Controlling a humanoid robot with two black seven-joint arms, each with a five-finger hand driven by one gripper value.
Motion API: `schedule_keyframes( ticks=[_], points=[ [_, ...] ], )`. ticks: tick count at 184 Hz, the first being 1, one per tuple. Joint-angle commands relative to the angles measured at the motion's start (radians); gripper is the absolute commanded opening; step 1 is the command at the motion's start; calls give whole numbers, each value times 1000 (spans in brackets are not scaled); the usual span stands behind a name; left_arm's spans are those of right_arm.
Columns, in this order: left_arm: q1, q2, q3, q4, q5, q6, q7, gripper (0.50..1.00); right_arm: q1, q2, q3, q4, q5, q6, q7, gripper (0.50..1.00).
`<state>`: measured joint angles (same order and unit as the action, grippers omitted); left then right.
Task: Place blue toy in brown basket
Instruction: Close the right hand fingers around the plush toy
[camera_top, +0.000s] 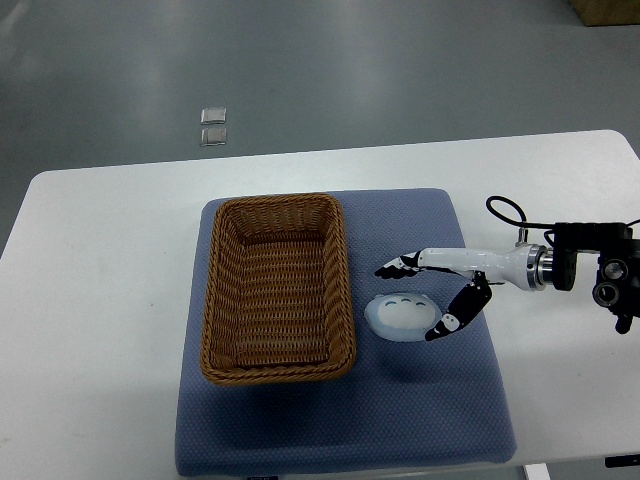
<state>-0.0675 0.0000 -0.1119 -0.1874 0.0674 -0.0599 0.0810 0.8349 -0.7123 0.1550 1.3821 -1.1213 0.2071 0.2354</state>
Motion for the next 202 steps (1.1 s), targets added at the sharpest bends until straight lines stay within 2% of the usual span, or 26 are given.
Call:
schedule_keyframes(
  ticks=[1, 48, 75, 98, 106, 107, 113, 136, 143, 146, 172, 202],
  points=[
    [0, 0, 0, 2, 0, 0, 0, 1000, -10, 14, 0, -11, 0, -15, 4, 921],
    [0, 0, -2, 2, 0, 0, 0, 1000, -30, 30, 0, -21, 0, -28, 5, 915],
    [0, 0, -2, 3, 0, 0, -1, 1000, -40, 31, 0, -24, 0, -41, 5, 895],
    [0, 0, -2, 6, 0, 0, 0, 1000, -45, 31, -2, -24, 0, -41, 18, 809],
    [0, 0, -2, 6, 0, 0, 0, 1000, -51, 31, -2, -24, -2, -41, 25, 754],
    [0, 0, -2, 6, 0, 0, 0, 1000, -51, 31, -2, -23, -2, -41, 25, 734],
    [0, 0, -2, 6, 0, 0, -1, 1000, -53, 31, -2, -24, -8, -41, 30, 682],
    [0, 0, -2, 8, 0, 0, -1, 1000, -57, 31, -3, -24, -40, -55, 33, 554],
    [0, 0, -3, 8, 0, 0, 0, 1000, -57, 30, -3, -24, -40, -63, 33, 531],
    [0, 0, -2, 8, 0, 0, -1, 1000, -56, 27, -2, -24, -40, -66, 33, 503],
    [0, 0, -3, 8, 0, 0, 0, 1000, -37, -3, 1, -21, -35, -64, 31, 500],
    [0, 0, -5, 9, -1, 0, -1, 1000, 52, -45, 3, -1, -23, -52, 33, 500]
  ],
)
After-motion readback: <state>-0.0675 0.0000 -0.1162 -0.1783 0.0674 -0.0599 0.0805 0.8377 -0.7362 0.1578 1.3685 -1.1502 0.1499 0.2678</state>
